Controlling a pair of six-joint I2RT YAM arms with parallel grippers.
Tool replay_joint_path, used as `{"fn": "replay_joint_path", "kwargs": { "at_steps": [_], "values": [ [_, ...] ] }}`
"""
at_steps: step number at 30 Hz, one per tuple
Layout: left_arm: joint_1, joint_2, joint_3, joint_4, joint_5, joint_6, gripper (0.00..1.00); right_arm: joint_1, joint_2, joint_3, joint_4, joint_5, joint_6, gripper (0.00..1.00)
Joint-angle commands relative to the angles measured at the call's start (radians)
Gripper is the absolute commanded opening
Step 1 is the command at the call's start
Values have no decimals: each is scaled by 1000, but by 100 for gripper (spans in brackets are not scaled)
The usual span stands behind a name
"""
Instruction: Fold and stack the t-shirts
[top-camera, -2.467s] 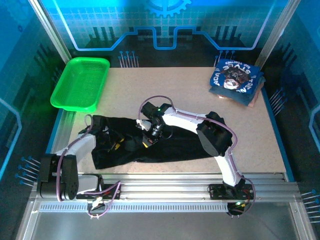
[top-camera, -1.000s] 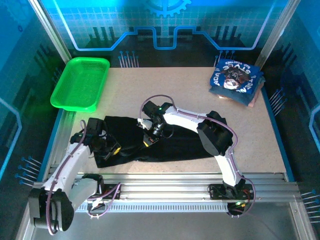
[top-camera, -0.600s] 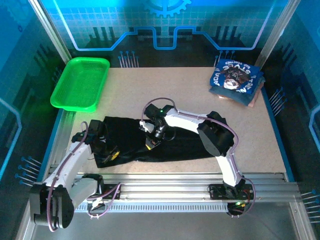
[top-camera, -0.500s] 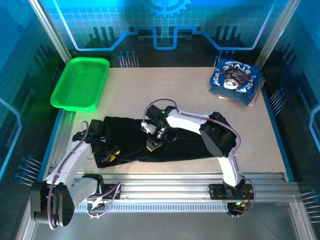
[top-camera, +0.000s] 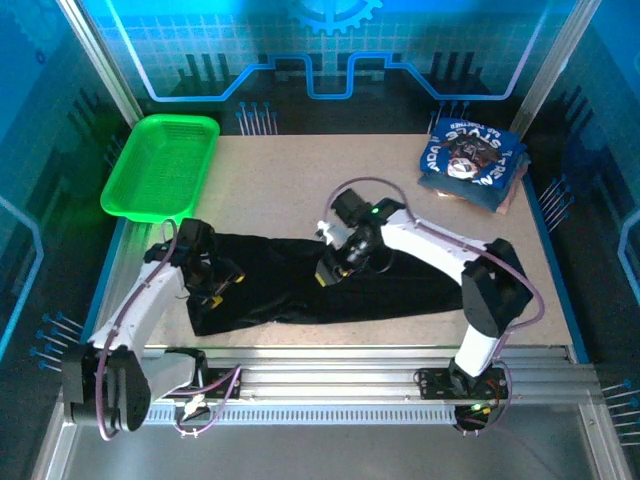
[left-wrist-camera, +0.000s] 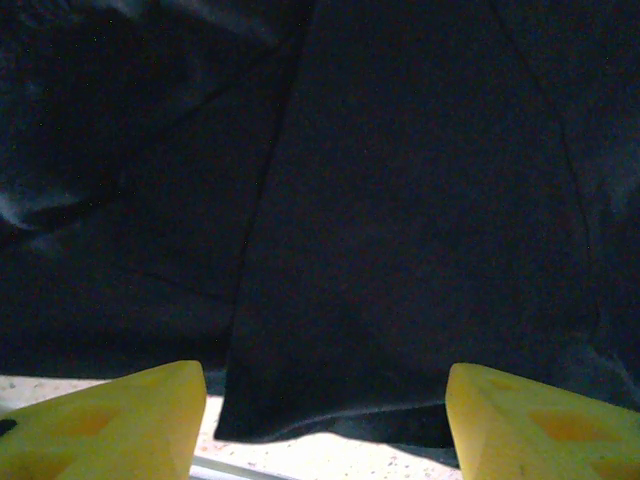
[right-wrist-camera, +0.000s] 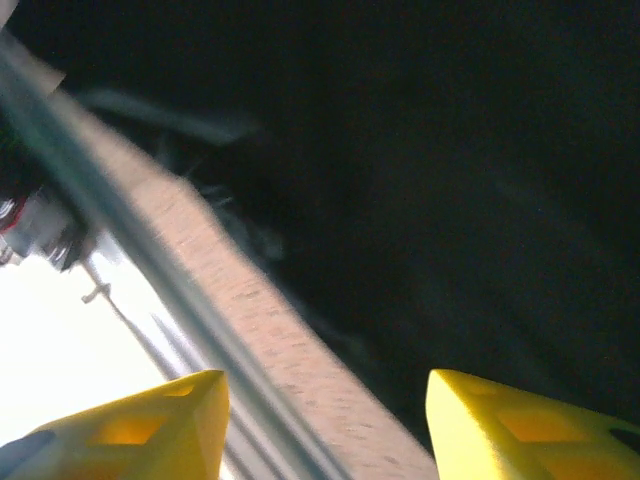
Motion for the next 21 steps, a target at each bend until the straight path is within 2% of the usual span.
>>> {"fn": "replay_joint_path", "kwargs": {
  "at_steps": [1,5,6,9,14,21],
  "values": [
    [-4,43,35,31,-23,18,69,-141,-45,-51,-87,248,133,62],
    [5,50,0,56,-22,2,75,-368,-179,-238,-20,252,259,71],
    [10,47,-11,61,-25,-5,77,-415,-214,-283,10,241,257,75],
    [24,60,-23,94,-15,-5,77,-509,-243,-320,33,226,196,76],
    [2,205,1,171,-14,13,75,-536,-133,-297,34,221,137,75],
    [-84,483,101,282,-19,-16,73,-530,-21,-354,141,220,270,74]
  ]
}}
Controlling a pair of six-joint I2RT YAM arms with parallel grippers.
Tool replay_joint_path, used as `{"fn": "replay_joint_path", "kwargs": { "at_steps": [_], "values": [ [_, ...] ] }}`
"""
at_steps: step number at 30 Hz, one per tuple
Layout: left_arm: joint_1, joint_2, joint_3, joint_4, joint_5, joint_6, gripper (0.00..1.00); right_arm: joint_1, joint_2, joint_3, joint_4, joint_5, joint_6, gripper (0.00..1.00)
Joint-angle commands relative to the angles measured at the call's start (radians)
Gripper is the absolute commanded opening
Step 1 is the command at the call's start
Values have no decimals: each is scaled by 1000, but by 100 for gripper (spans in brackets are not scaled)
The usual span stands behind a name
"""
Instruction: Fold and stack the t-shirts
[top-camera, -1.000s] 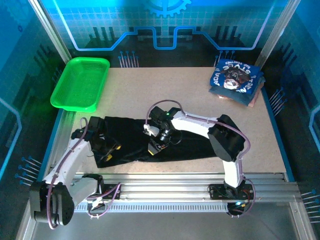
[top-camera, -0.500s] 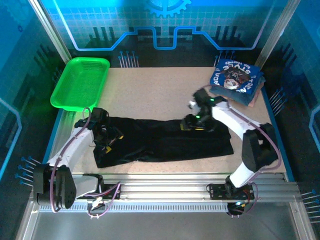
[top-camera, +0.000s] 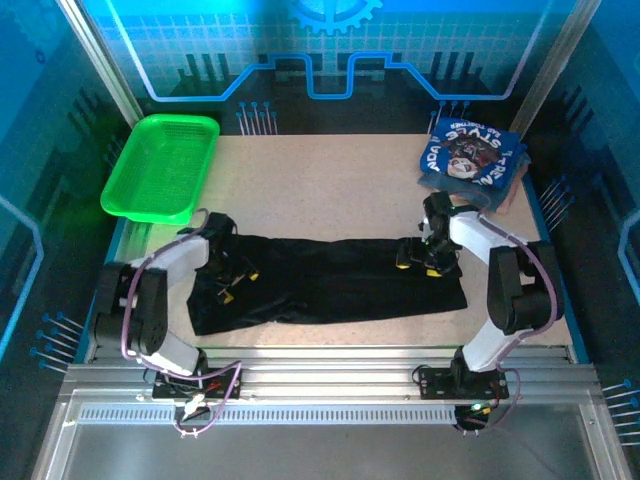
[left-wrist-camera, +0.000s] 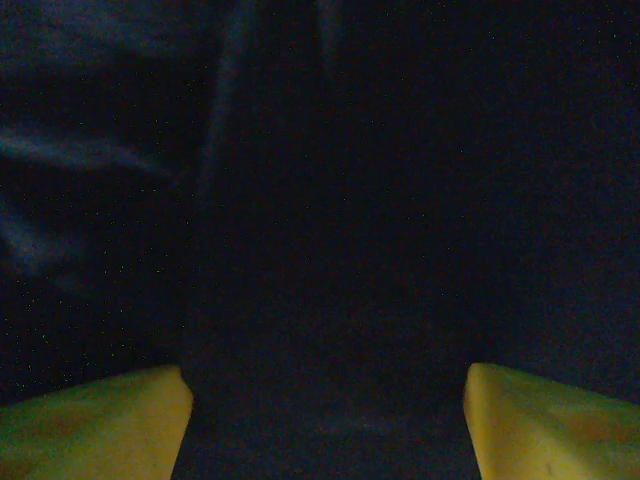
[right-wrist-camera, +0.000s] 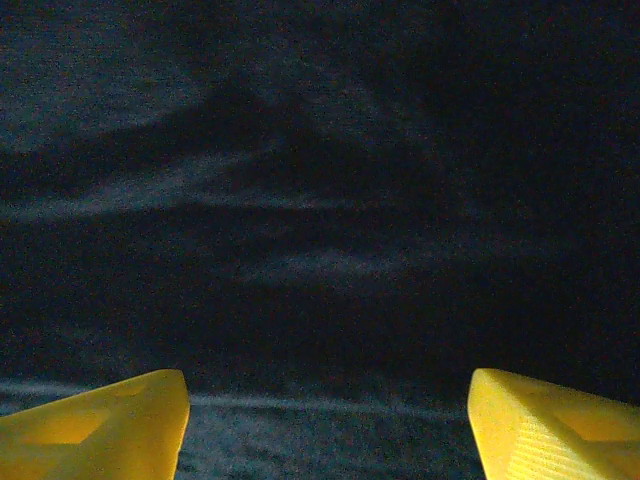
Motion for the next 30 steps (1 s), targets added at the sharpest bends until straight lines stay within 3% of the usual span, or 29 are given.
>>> {"fn": "replay_joint_path", "kwargs": {
  "at_steps": [1,6,14,26,28,30],
  "values": [
    [-36,97,69,94,0,-10,72,8,39,-23,34,-2,74,73],
    [-55,277,216,119,18,13,70,85,41,-55,-5,82,108,74],
    [-100,647,683,21,25,119,68,229,-18,-92,-64,89,203,74],
    [-99,1222,1696,-229,102,201,69,496,70,-12,-8,-95,467,74],
    [-87,1298,1811,-197,163,171,69,525,100,12,18,-141,527,74],
    [-68,1328,1816,-81,235,116,69,552,134,33,52,-189,597,74]
  ]
}}
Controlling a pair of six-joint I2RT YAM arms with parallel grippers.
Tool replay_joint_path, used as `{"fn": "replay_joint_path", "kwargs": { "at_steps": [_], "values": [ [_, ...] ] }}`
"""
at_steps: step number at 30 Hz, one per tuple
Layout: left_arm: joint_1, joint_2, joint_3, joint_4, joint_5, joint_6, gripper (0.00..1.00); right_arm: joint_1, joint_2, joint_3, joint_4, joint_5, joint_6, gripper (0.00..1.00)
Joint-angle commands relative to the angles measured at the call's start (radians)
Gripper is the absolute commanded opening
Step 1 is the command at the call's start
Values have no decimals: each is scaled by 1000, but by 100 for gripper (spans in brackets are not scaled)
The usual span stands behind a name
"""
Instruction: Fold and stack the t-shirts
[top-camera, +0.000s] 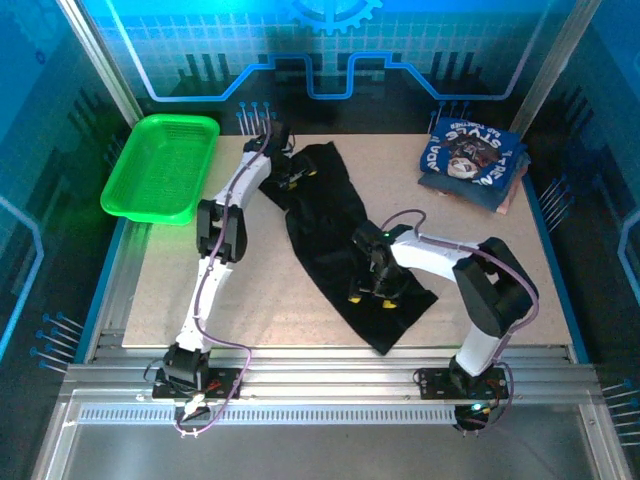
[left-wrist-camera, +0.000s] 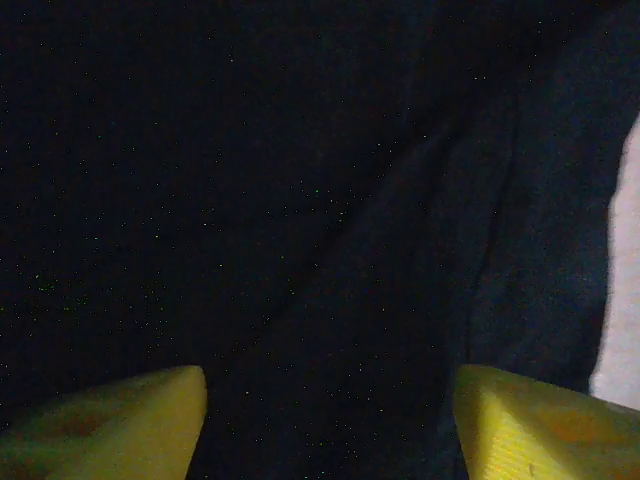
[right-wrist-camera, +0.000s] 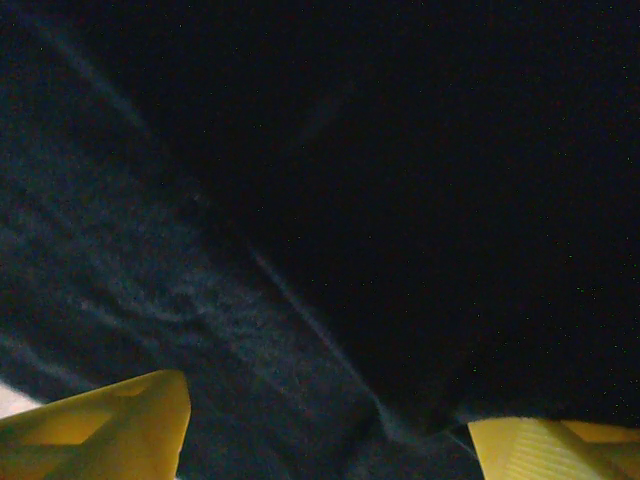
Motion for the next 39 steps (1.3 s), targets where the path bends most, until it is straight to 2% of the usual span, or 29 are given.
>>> {"fn": "replay_joint_path", "kwargs": {
  "at_steps": [1,5,9,13,17,20,21,22,25,28,32,35,39],
  "values": [
    [31,129,3,68,102,-63,70,49,75,23,97,-148,159,74],
    [47,173,23,224,160,-119,70,100,129,89,163,-199,268,75],
    [59,239,95,300,184,-172,69,165,217,159,292,-257,414,75],
    [80,261,99,369,198,-200,69,238,305,275,327,-249,518,74],
    [103,264,99,464,262,-264,79,284,324,348,354,-216,611,74],
    [118,215,96,523,318,-326,87,294,280,376,319,-173,598,75],
    [122,187,93,531,329,-333,93,292,259,389,285,-154,576,76],
    [125,147,90,533,341,-336,99,292,231,408,242,-130,544,77],
    [137,-15,26,518,358,-310,99,290,147,450,111,-85,434,78],
    [151,-226,-104,412,348,-209,99,287,18,452,-37,-25,299,81],
    [160,-564,-416,306,289,-76,99,252,-173,342,-135,21,127,82],
    [159,-815,-710,232,209,-4,99,208,-315,195,-102,-10,0,82],
    [141,-1163,-1145,200,143,27,99,153,-414,23,11,-103,-110,82]
  ]
}}
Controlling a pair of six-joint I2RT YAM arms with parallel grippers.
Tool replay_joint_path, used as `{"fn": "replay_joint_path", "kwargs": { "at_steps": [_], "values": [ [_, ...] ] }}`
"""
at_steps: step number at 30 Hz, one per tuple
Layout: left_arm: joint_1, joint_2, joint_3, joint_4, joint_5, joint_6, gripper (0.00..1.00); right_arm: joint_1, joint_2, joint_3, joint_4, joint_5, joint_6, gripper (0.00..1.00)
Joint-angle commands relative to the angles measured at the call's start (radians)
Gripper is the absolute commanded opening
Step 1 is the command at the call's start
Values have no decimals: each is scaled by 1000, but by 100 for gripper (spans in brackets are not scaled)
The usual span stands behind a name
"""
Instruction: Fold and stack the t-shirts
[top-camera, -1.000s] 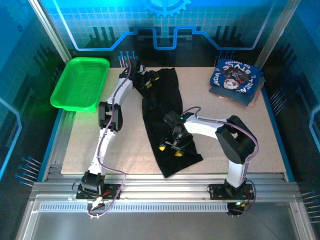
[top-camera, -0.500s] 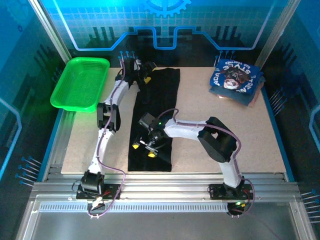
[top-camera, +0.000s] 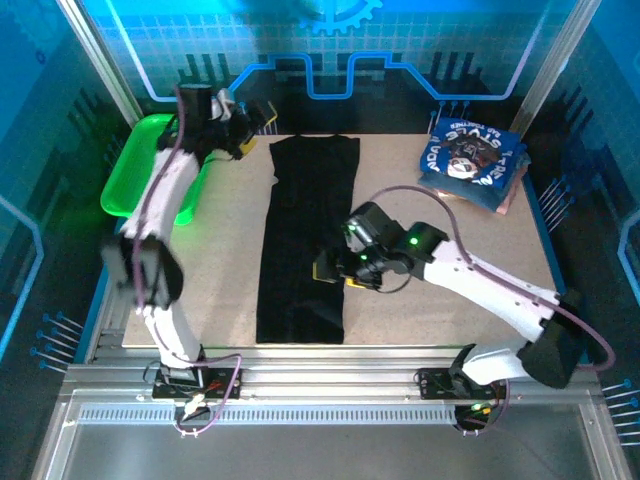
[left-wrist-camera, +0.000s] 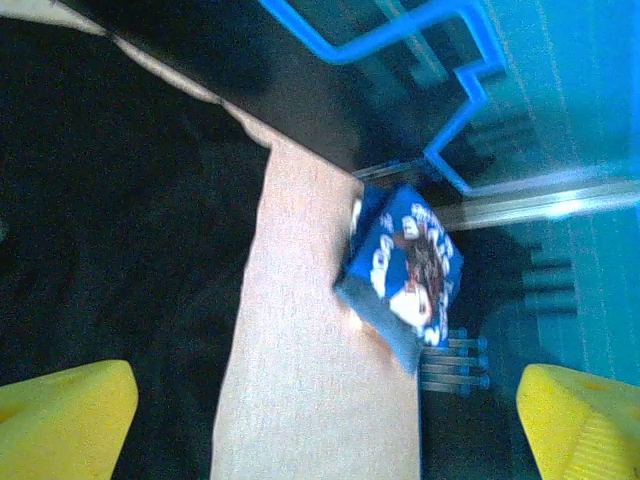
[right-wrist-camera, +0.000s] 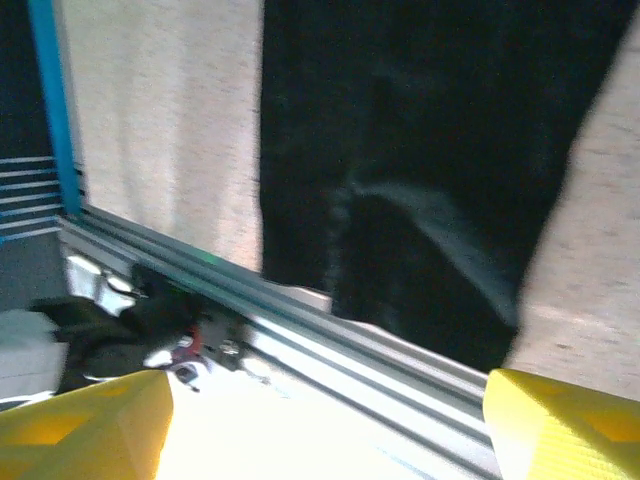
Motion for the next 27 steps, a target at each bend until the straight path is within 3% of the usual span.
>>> {"fn": "replay_joint_path", "kwargs": {
  "at_steps": [1,7,13,18,22,27],
  "values": [
    [-30,-207,-314,-162,-98,91,99,-22,-8,-130,45,-75,-172,82],
    [-132,-570,-766,-270,-158,35,98,22,11,-263,227,-154,-141,80],
    [-202,-786,-1041,-292,-189,-101,94,107,53,-378,330,-115,-66,79],
    [-274,-808,-1149,-246,-197,-161,88,168,97,-404,388,-81,-25,78],
    [-331,-777,-1203,-195,-184,-202,76,183,123,-432,440,-71,12,78],
    [-364,-773,-1266,-213,-202,-235,72,199,149,-439,477,-54,37,77]
  ]
}}
